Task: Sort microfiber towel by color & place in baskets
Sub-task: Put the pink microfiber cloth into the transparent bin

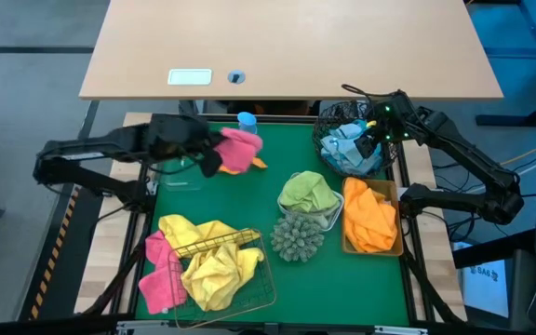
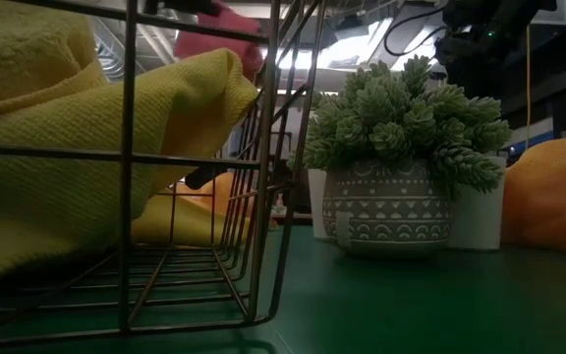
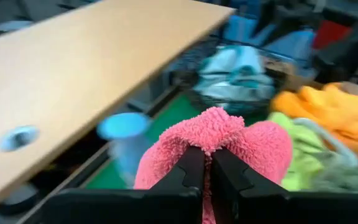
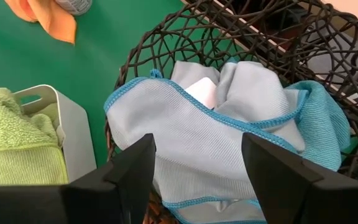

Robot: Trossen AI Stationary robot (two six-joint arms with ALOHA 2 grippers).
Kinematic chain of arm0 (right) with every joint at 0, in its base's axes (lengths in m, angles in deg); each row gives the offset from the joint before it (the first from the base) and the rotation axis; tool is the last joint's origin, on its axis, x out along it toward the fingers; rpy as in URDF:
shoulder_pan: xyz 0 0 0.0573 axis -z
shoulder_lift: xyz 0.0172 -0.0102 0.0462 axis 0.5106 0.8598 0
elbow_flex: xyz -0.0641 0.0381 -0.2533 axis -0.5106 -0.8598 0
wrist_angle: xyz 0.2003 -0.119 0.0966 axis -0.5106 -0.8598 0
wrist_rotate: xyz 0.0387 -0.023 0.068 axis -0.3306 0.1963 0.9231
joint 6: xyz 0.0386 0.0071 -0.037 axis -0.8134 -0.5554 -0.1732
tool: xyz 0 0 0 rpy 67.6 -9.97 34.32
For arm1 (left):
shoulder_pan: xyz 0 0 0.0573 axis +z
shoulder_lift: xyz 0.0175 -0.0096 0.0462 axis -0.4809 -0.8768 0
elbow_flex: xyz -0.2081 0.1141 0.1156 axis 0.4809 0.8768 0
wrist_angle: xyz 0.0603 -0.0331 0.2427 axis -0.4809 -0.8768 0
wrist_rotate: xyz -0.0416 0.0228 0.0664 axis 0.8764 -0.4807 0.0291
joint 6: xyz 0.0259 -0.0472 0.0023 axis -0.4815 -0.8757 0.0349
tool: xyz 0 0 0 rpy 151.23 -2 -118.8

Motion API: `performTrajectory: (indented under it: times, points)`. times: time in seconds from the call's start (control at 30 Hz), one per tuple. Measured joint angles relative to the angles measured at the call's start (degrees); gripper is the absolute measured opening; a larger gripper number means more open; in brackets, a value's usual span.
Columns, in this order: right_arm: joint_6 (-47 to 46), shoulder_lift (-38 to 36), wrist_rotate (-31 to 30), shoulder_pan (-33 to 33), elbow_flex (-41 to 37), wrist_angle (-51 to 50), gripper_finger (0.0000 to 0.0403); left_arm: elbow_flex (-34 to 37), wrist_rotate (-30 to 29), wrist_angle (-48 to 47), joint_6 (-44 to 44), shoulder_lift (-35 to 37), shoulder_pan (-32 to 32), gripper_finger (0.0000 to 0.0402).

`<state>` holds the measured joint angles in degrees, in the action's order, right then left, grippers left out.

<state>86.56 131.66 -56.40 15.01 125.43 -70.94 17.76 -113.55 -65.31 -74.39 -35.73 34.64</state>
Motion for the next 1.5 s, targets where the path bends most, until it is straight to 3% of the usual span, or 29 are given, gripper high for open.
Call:
performTrajectory:
  times: [0.3,0.73,1.03,1.3,1.5]
  points:
    - [0.0,0.0,0.3,0.0,0.0,0.0,0.0239,0.0,-9.3,-15.0,-2.3,8.1,4.9,0.0004]
    - [0.0,0.0,0.3,0.0,0.0,0.0,0.0239,0.0,-11.2,-42.7,-16.5,8.7,11.2,0.0004]
    - [0.0,0.0,0.3,0.0,0.0,0.0,0.0239,0.0,-11.3,-44.8,-18.1,7.7,12.3,0.0008]
    - [0.0,0.0,0.3,0.0,0.0,0.0,0.0239,0.0,-17.0,-44.9,-18.1,6.6,12.3,0.004]
    - [0.0,0.0,0.3,0.0,0.0,0.0,0.0239,0.0,-17.1,-45.0,-18.1,6.0,12.3,0.0071]
